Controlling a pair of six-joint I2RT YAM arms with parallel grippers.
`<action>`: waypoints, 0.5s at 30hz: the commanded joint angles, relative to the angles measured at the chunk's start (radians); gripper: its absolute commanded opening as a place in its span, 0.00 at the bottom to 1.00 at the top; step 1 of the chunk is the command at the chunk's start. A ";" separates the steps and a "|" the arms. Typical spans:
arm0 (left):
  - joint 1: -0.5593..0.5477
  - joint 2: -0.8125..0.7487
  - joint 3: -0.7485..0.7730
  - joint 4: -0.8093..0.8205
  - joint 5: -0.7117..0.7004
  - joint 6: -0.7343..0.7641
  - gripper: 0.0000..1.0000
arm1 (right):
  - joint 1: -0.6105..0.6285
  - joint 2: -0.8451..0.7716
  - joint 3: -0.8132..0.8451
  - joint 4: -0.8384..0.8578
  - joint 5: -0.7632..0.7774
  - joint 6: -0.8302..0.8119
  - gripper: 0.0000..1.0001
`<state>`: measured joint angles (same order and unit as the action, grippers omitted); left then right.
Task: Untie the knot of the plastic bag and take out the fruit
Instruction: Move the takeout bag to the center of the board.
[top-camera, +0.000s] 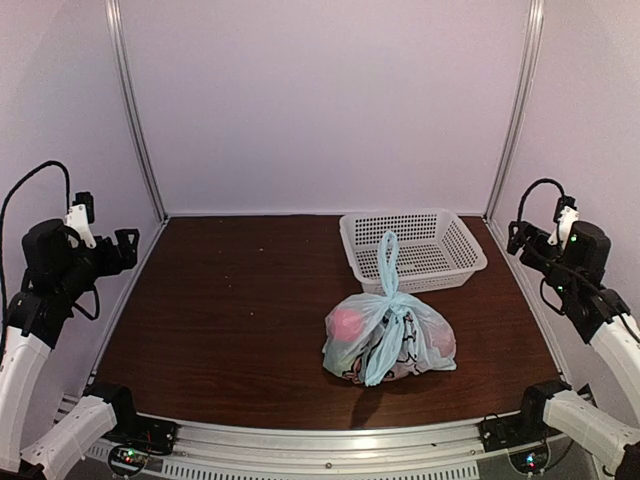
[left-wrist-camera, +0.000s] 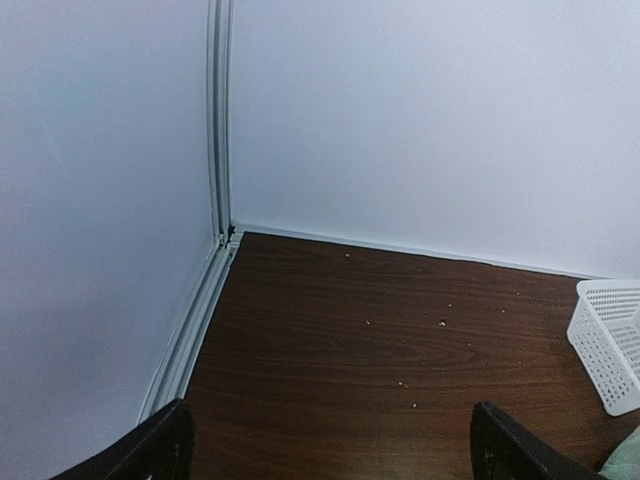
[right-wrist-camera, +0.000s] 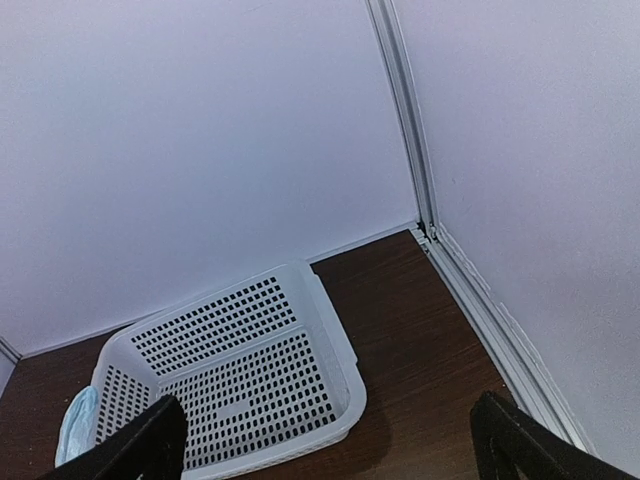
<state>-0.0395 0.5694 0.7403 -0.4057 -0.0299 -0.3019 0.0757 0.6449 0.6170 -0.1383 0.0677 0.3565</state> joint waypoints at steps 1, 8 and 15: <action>-0.005 0.003 0.010 0.048 -0.004 -0.023 0.97 | -0.008 -0.004 -0.001 0.007 -0.054 -0.019 0.99; -0.004 -0.020 -0.012 0.053 -0.017 -0.010 0.97 | -0.008 0.001 -0.012 0.018 -0.078 -0.027 0.99; -0.004 -0.019 -0.038 0.050 0.103 -0.027 0.98 | -0.007 0.039 0.035 -0.034 -0.161 -0.031 0.99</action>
<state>-0.0395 0.5346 0.7219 -0.3897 -0.0307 -0.3134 0.0753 0.6666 0.6136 -0.1333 -0.0284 0.3359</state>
